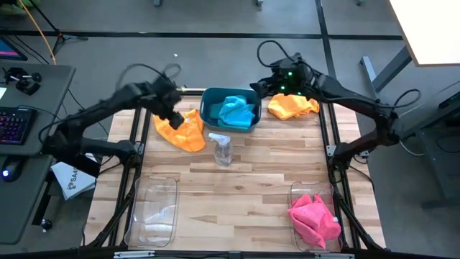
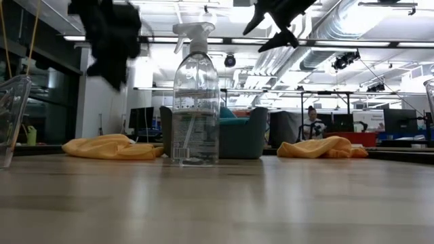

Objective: Sort microfiber towel by color & place in baskets
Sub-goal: Put the left orange microfiber towel into the left transparent bin

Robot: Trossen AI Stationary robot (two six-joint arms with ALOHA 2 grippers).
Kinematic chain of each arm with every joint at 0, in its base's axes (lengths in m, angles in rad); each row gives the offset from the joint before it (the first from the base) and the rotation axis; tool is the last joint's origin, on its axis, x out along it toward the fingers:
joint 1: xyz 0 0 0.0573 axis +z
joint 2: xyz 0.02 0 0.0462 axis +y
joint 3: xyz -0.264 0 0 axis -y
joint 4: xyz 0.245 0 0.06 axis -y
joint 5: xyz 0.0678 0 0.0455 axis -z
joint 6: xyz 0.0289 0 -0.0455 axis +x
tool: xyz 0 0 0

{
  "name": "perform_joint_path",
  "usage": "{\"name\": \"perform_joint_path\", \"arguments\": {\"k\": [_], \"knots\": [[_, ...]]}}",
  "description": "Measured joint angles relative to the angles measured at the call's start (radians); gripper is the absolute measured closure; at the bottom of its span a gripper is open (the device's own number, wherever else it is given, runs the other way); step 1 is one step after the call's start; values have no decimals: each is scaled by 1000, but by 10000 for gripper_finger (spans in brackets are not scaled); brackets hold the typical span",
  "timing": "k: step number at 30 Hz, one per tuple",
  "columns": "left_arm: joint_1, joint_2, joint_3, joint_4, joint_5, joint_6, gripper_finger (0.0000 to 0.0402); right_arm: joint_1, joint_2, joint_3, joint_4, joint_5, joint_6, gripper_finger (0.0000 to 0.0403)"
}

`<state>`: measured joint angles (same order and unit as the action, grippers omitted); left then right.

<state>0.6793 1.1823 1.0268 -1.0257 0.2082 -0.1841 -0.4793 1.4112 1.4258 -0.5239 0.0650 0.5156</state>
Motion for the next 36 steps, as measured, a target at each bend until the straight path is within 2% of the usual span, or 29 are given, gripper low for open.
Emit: {"name": "perform_joint_path", "arguments": {"k": [3,7,15,25,31,34,36], "knots": [[1,49,-100,51,0,-61,255,0,-10,0,-30,6,0,71],[0,114,-167,139,-20,-123,255,0,-11,0,-50,7,0,71],[0,215,-175,213,-259,-95,255,0,-11,0,-66,8,-23,71],[-1,345,-175,247,-265,-80,255,0,-10,0,-69,8,-33,71],[-15,446,-175,247,-266,0,255,0,-10,0,-68,8,-45,71],[-35,468,-169,248,-271,46,275,0,-10,0,-68,8,-45,71],[-48,465,-170,249,-255,64,310,0,-10,0,-68,8,-45,71]]}}
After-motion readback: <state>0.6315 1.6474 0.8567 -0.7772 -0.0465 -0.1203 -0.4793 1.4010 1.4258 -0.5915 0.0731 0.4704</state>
